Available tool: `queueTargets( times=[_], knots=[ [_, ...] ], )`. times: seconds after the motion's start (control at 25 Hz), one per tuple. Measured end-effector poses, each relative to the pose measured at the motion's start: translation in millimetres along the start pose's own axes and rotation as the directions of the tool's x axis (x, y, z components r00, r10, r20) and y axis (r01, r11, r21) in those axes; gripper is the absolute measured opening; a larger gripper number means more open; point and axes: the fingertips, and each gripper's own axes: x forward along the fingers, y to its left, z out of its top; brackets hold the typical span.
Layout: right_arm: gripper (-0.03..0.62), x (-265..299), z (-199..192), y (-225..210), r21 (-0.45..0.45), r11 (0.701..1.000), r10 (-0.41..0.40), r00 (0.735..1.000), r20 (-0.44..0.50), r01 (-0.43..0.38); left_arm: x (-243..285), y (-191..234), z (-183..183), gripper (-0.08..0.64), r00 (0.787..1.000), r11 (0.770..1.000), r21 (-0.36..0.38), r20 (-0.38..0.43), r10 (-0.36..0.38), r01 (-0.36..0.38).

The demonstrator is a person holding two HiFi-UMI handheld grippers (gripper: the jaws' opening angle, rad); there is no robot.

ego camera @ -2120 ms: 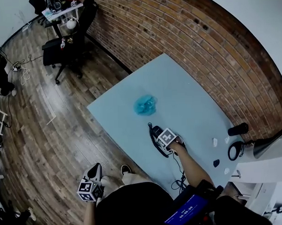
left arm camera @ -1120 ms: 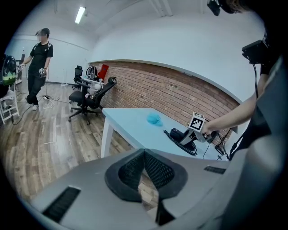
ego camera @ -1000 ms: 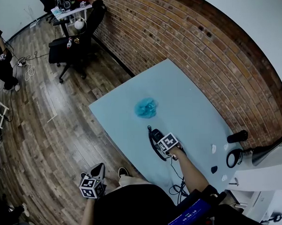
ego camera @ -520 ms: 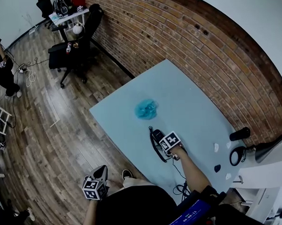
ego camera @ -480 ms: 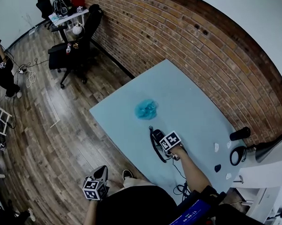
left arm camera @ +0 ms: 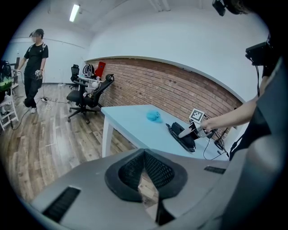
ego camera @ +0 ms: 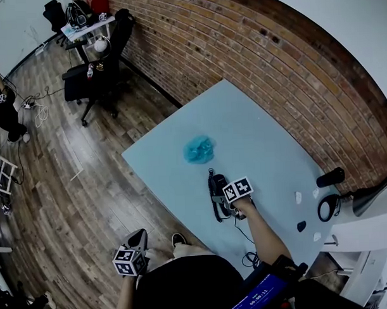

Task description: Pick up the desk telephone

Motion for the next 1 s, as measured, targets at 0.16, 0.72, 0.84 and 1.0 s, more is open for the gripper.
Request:
queueTargets(
  times=[0.16, 0.72, 0.84, 1.0],
  knots=[
    [0.275, -1, 3, 2, 0.072, 0.996, 0.041, 0.998, 0.044, -0.044, 1, 1, 2, 0.009, 1.000, 1.000, 0.000, -0.004, -0.002, 0.002],
    [0.275, -8, 6, 17, 0.208, 0.962, 0.141, 0.974, 0.178, -0.177, -10, 15, -1, 0.009, 1.000, 1.000, -0.002, -0.015, 0.024, -0.024],
    [0.275, -14, 11, 23, 0.242, 0.944, 0.168, 0.960, 0.226, -0.223, -11, 17, -3, 0.009, 0.999, 1.000, 0.000, -0.022, 0.025, -0.025],
    [0.275, -23, 23, 27, 0.261, 0.926, 0.189, 0.934, 0.302, -0.272, -11, 16, -3, 0.009, 0.999, 1.000, 0.002, -0.024, 0.022, -0.022]
  ],
)
